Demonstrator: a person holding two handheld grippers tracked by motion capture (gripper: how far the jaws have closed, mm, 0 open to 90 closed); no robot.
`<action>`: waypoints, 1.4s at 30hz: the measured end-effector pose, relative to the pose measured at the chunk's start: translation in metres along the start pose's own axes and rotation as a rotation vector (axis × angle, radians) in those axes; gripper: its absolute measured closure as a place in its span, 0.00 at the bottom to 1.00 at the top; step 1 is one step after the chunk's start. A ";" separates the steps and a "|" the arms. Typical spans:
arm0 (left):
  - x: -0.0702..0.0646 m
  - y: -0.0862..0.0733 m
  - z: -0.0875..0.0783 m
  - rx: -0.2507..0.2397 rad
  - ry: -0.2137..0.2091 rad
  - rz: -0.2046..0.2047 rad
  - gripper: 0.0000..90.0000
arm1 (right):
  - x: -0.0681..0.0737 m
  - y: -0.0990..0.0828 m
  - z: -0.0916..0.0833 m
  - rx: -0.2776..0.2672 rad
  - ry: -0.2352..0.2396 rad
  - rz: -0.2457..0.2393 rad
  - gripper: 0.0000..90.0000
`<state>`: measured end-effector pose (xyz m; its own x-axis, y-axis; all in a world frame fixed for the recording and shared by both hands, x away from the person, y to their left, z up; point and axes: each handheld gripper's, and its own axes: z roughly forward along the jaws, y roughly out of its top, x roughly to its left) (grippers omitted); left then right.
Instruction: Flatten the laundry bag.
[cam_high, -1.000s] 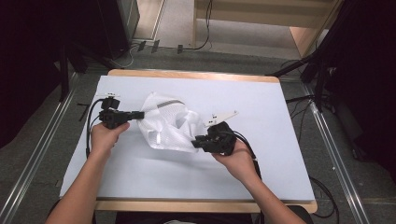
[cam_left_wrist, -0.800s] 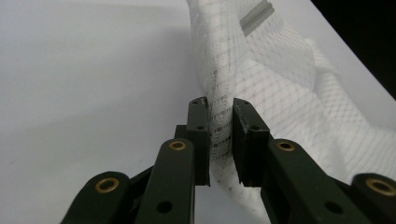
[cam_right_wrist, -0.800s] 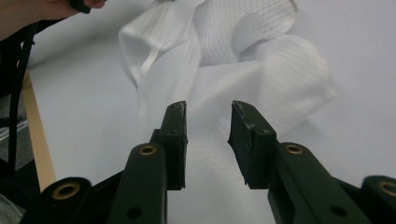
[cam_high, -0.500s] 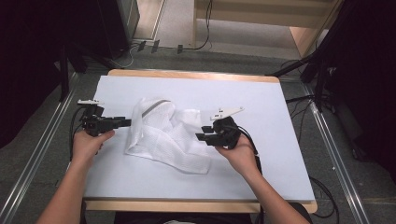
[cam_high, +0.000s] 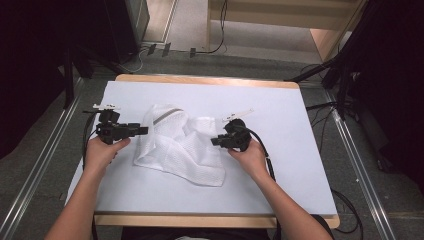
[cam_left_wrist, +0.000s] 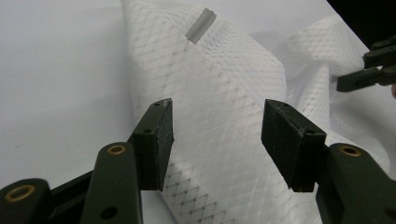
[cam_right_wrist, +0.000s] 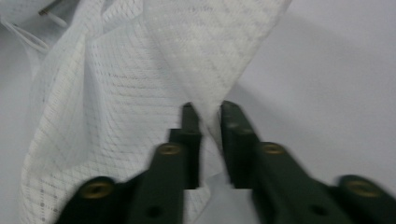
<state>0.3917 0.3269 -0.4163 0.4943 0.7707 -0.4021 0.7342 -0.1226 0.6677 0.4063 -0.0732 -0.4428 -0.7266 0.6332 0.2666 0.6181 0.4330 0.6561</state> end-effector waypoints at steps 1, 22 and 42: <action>-0.003 0.001 0.003 0.009 0.007 0.011 0.50 | 0.001 0.002 -0.001 0.010 -0.008 -0.010 1.00; -0.011 0.005 0.007 0.048 0.019 0.037 0.50 | -0.092 0.003 -0.059 0.021 -0.109 0.118 0.98; -0.073 0.056 0.050 0.114 -0.041 0.186 0.73 | -0.054 -0.022 -0.079 -0.092 -0.129 0.103 0.89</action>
<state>0.4198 0.2324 -0.3806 0.6429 0.7024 -0.3055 0.6755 -0.3319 0.6584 0.4085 -0.1678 -0.4162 -0.6129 0.7507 0.2465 0.6526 0.3052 0.6935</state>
